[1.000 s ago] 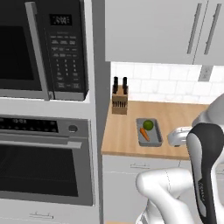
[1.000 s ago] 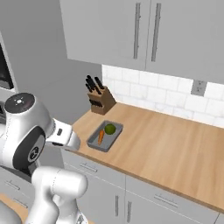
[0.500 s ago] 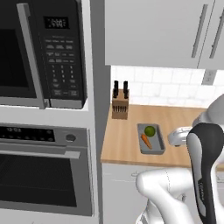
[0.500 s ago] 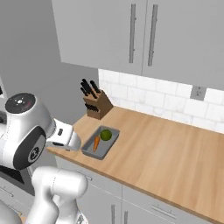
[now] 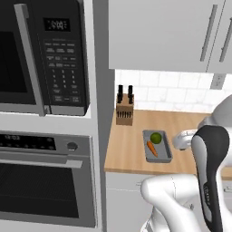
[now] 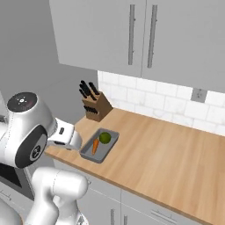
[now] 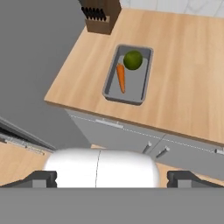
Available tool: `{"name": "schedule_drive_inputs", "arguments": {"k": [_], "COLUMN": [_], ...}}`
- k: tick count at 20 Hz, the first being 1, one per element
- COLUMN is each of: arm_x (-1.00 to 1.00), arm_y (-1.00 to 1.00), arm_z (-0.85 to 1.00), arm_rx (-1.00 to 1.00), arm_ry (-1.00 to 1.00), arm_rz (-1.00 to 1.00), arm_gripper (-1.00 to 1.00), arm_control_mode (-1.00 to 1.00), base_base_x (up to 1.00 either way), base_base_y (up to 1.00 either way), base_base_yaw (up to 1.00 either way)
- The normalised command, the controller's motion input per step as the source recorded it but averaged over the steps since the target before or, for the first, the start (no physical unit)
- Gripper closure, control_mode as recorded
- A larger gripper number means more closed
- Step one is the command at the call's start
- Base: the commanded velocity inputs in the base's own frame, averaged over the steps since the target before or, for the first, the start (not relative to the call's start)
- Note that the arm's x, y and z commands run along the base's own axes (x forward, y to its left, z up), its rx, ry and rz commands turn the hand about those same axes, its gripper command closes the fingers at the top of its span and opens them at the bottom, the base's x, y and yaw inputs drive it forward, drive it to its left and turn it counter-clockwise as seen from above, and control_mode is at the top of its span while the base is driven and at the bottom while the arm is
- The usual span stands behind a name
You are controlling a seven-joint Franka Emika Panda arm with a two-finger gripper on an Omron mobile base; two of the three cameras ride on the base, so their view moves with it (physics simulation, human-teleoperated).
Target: Take the meat container that has the chicken drumstick and place it on the second highest rack of the freezer. Then take the vegetable container that has the carrot and lime and place it on the highest rack of the freezer.
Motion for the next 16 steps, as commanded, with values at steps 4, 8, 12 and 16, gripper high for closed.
{"name": "schedule_drive_inputs", "arguments": {"k": [4,8,12,16], "arm_x": [0.32,0.66,0.97,0.46], "arm_y": [0.11,-0.03,-0.33,-0.45], "arm_z": [-0.02,-0.18,-0.54,-0.48], "arm_rx": [0.00,0.00,0.00,0.08], "arm_ry": [-0.02,-0.01,0.01,-0.06], "arm_rz": [0.00,-0.05,-0.21,-0.25], "arm_gripper": [-1.00,-1.00,-1.00,-1.00], "arm_control_mode": [-1.00,-1.00,-1.00,-1.00], "base_base_x": [0.00,0.00,0.00,0.00], "base_base_y": [0.00,0.00,0.00,0.00], "base_base_yaw": [0.00,0.00,0.00,0.00]}}
